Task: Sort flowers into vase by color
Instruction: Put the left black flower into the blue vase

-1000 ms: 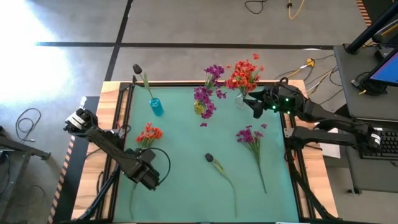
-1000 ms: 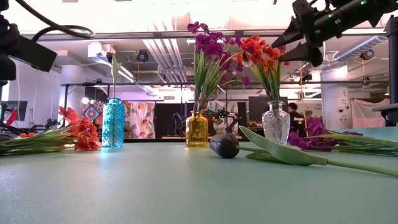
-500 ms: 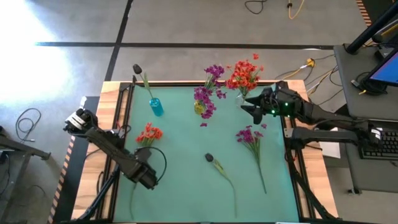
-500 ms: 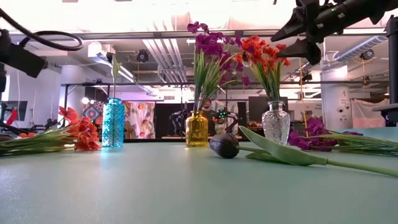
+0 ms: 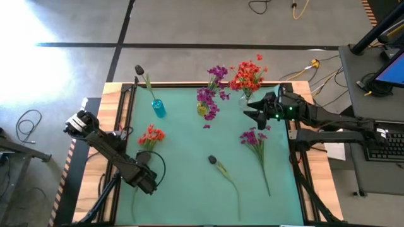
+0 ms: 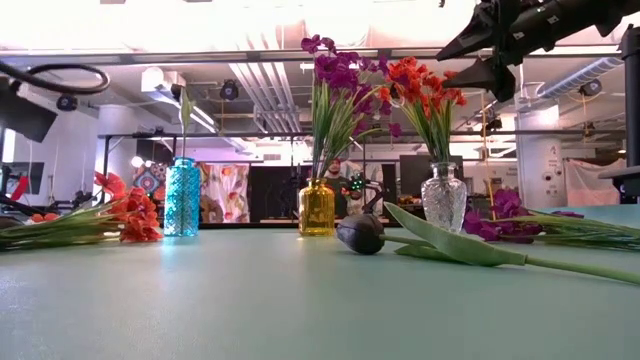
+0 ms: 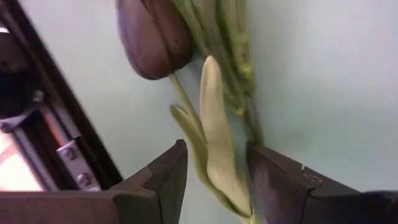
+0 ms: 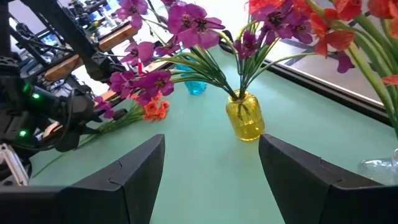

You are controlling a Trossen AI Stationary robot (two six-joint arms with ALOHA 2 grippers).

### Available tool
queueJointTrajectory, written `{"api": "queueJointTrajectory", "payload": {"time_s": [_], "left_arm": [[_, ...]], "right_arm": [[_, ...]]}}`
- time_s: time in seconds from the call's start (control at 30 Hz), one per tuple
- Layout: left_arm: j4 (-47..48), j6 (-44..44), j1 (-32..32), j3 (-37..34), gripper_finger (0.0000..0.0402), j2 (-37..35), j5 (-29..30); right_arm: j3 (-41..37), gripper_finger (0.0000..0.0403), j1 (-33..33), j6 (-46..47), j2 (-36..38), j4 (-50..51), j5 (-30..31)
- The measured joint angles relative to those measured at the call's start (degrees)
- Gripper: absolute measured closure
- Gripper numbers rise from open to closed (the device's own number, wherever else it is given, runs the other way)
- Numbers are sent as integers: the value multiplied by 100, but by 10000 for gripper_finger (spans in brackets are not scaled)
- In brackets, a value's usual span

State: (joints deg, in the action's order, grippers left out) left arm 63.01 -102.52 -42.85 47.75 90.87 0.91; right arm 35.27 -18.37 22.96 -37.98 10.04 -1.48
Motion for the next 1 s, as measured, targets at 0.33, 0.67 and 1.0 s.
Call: {"api": "queueJointTrajectory", "payload": {"time_s": [0.33,0.67,1.0], "left_arm": [[-145,-155,0,-265,250,0,0],[-188,-157,0,-247,353,0,-2],[-215,-130,-5,-250,397,0,-65]], "right_arm": [[0,154,15,2,0,0,4],[0,156,13,2,0,0,7],[-11,158,18,2,0,0,5]]}}
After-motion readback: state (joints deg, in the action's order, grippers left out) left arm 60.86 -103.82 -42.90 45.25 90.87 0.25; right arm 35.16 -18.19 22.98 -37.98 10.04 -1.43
